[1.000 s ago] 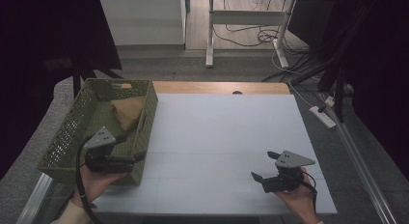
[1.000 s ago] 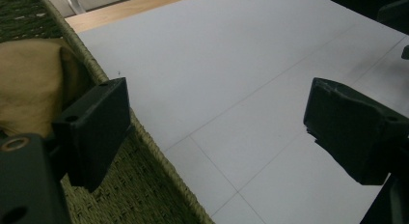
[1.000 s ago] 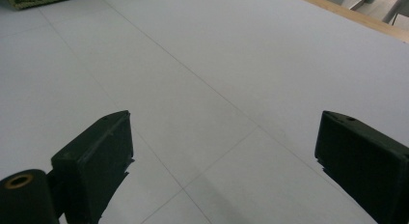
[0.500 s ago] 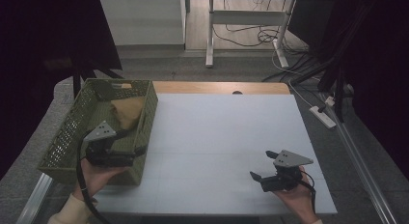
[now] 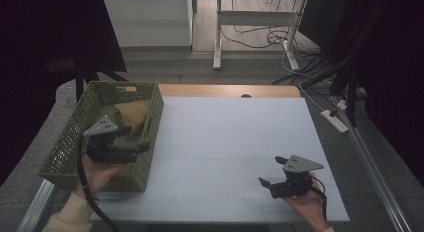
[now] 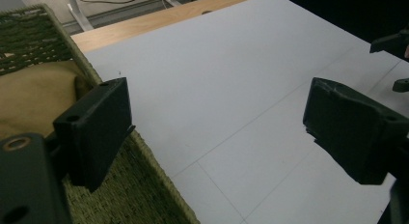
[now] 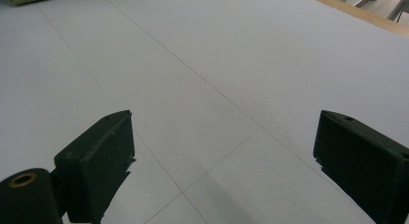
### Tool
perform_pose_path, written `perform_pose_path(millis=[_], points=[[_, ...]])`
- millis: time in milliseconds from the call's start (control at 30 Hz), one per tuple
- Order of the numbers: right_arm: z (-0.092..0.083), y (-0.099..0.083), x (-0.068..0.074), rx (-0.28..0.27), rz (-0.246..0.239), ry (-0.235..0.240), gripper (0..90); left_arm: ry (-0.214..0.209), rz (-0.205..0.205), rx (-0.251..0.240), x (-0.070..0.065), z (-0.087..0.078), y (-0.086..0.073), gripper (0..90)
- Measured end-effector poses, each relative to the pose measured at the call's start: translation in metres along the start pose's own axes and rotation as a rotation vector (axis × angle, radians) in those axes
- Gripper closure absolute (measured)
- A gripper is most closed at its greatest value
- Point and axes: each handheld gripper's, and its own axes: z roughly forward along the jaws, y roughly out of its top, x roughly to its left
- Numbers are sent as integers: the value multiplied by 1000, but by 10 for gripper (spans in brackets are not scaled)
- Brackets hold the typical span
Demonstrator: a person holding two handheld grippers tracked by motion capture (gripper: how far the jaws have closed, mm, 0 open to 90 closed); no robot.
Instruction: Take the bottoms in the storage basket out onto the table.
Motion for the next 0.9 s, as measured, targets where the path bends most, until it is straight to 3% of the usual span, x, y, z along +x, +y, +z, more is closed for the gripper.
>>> perform_pose_path(millis=[500, 900], points=[[2, -1, 0, 10, 3, 3, 74, 15, -12, -6, 16, 2, 17, 114], [3, -1, 0, 9, 3, -2, 74, 38, -51, -13, 35, 11, 28, 122]])
